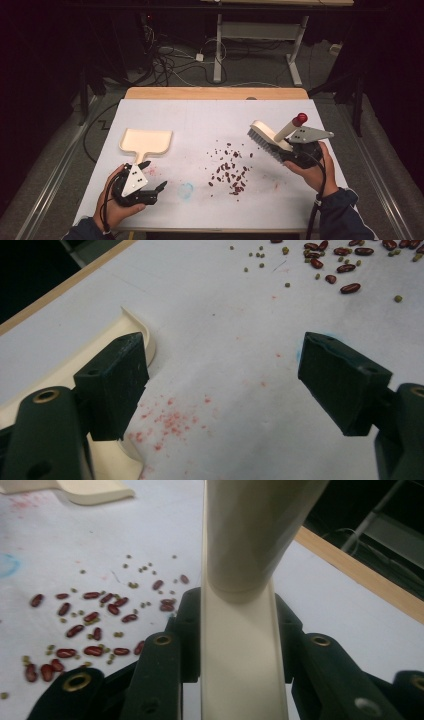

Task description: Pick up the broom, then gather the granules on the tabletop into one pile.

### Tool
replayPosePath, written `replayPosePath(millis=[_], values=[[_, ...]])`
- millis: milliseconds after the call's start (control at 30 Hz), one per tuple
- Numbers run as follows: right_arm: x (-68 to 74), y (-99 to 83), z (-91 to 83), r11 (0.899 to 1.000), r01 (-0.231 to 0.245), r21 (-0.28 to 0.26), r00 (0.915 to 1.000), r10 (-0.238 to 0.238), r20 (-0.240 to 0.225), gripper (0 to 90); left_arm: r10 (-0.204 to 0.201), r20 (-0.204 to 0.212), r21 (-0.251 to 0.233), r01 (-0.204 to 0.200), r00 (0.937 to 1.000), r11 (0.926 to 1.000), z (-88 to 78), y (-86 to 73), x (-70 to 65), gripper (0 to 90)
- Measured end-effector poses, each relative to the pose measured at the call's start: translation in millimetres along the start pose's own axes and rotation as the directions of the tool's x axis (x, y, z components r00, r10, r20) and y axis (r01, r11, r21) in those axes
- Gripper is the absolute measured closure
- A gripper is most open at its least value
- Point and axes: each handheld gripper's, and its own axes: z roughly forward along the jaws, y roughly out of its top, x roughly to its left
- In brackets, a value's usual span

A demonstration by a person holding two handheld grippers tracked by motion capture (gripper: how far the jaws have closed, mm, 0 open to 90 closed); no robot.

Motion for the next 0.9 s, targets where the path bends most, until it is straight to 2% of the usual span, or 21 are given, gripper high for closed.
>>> replayPosePath(millis=[100,233,300,333,367,433,500,567,700,767,867,900], values=[[-4.2,-2.4,3.0,1.000,-0.001,0.019,0.9989,0.000,0.047,67.2,-0.006,0.004,0.002,0.006,1.0000,1.0000,-0.9,-1.7,-0.4,19.3],[-9.9,-4.8,7.6,0.999,-0.010,0.031,0.9967,0.007,0.081,67.2,-0.003,0.008,0.010,0.003,1.0000,1.0000,0.3,-2.7,-0.4,19.3],[-15.5,-6.2,14.6,0.999,-0.019,0.051,0.9928,0.013,0.119,67.2,-0.005,0.008,0.012,0.005,1.0000,0.9999,1.8,-2.9,-0.5,19.3],[-15.5,-6.2,14.6,0.999,-0.019,0.051,0.9928,0.013,0.119,67.2,-0.005,0.008,0.012,0.005,1.0000,0.9999,1.8,-2.9,-0.5,19.3],[-19.1,-5.8,23.2,0.997,-0.015,0.072,0.9883,0.004,0.153,67.3,-0.002,0.006,0.014,0.002,1.0000,0.9999,3.4,-2.1,-0.1,19.3],[-20.6,-5.3,31.8,0.996,-0.006,0.092,0.9840,-0.011,0.178,67.3,-0.003,0.011,0.020,0.003,0.9999,0.9998,6.3,-2.0,0.4,19.3],[-22.9,-4.7,42.2,0.994,-0.005,0.110,0.9837,-0.014,0.179,67.3,-0.003,0.016,0.033,0.002,0.9999,0.9995,8.8,-3.0,-0.1,19.3],[-22.9,-3.6,53.2,0.992,0.000,0.129,0.9798,-0.026,0.198,67.3,0.005,0.018,0.040,-0.006,0.9998,0.9992,9.3,-3.5,-0.4,19.3],[-16.8,-0.6,77.4,0.985,0.020,0.169,0.9743,-0.057,0.218,67.3,0.019,0.015,0.054,-0.020,0.9997,0.9983,10.2,-3.4,-2.1,19.3],[-9.8,1.2,89.6,0.982,0.038,0.186,0.9732,-0.079,0.216,67.3,0.011,0.015,0.049,-0.012,0.9998,0.9987,10.5,-3.3,-2.4,19.3],[3.7,4.9,103.9,0.977,0.068,0.201,0.9760,-0.107,0.190,67.4,0.021,0.016,0.056,-0.022,0.9997,0.9982,10.8,-2.4,-3.3,19.3],[9.4,6.6,107.5,0.974,0.090,0.209,0.9722,-0.132,0.193,67.4,0.021,0.018,0.059,-0.022,0.9996,0.9980,11.1,-2.7,-3.6,19.3]])
